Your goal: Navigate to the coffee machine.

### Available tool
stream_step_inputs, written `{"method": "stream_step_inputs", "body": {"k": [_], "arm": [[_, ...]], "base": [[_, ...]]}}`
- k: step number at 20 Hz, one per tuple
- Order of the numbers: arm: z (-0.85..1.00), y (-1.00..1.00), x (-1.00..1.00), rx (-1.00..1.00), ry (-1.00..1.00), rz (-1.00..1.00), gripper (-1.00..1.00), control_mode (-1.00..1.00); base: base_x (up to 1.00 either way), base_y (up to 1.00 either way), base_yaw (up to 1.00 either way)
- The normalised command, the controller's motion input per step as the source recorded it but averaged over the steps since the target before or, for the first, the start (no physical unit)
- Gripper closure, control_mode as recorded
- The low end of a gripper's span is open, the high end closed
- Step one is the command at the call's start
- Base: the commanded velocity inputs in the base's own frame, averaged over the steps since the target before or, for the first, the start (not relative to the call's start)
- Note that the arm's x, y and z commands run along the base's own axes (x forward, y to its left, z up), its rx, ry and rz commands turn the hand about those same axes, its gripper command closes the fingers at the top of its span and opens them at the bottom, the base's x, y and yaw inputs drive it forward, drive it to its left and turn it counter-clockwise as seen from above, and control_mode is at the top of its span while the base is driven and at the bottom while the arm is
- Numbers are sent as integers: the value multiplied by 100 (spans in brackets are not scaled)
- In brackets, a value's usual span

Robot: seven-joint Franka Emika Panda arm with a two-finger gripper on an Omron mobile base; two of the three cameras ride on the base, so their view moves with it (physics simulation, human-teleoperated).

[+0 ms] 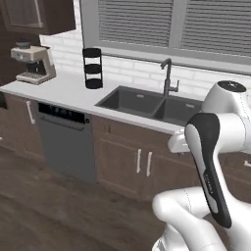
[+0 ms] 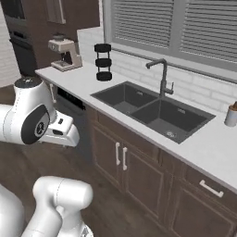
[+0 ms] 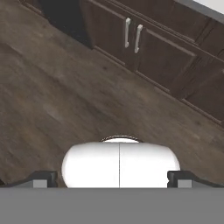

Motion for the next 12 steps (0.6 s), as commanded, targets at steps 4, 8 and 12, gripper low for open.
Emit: {"method": "stream_step_inputs", "body": {"k": [4,8,12], "arm": [[0,0,0,0,0,0,-100,100],[0,0,0,0,0,0,-100,100],[0,0,0,0,0,0,-100,100]], "base": [[100,100,-13],[100,100,-24],[100,100,-34]]}}
